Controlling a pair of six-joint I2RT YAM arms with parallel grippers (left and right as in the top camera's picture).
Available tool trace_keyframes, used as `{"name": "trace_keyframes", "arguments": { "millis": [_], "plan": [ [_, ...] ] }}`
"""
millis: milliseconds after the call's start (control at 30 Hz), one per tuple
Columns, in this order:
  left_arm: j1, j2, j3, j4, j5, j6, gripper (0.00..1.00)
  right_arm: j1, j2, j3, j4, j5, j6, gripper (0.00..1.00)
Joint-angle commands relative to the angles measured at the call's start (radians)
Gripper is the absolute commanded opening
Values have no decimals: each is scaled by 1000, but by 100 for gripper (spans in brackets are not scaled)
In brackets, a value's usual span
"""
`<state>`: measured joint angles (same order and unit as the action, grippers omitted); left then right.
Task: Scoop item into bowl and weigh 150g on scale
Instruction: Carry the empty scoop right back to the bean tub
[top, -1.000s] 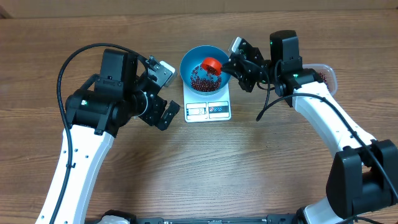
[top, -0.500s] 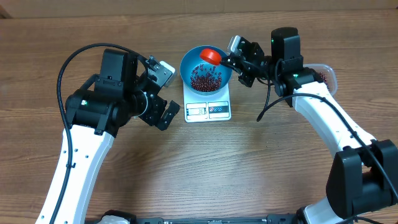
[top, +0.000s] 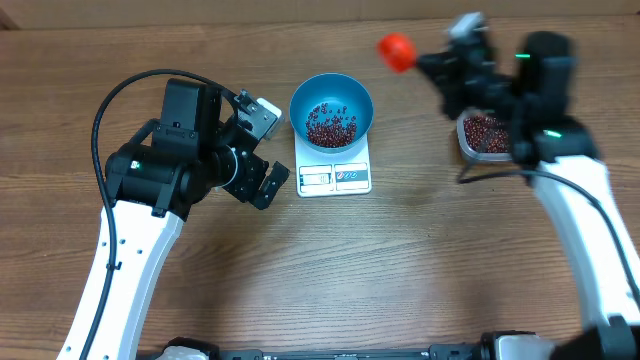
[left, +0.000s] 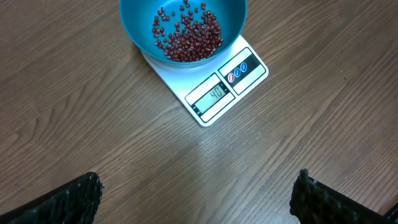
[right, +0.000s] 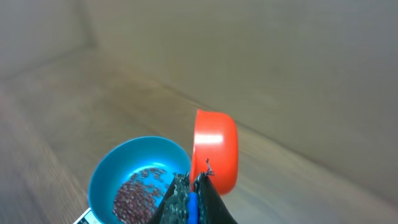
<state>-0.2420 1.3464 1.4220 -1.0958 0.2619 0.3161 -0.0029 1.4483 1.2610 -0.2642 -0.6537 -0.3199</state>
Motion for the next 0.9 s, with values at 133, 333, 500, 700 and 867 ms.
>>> {"name": "trace_keyframes", "arguments": {
  "millis": [133, 333, 500, 700, 867],
  "plan": [
    [0, -10, 21, 0, 19, -10, 100, -258, -58, 10, -198, 240, 163, 4],
    [0, -10, 21, -1, 19, -10, 100, -313, -8, 10, -370, 395, 66, 4],
    [0, -10, 21, 0, 19, -10, 100, -311, 54, 9, -381, 463, 53, 4],
    [0, -10, 21, 0, 19, -10, 100, -311, 138, 9, -372, 511, 53, 4],
    [0, -10, 21, 0, 19, -10, 100, -311, 203, 9, -363, 523, 53, 4]
  ]
}}
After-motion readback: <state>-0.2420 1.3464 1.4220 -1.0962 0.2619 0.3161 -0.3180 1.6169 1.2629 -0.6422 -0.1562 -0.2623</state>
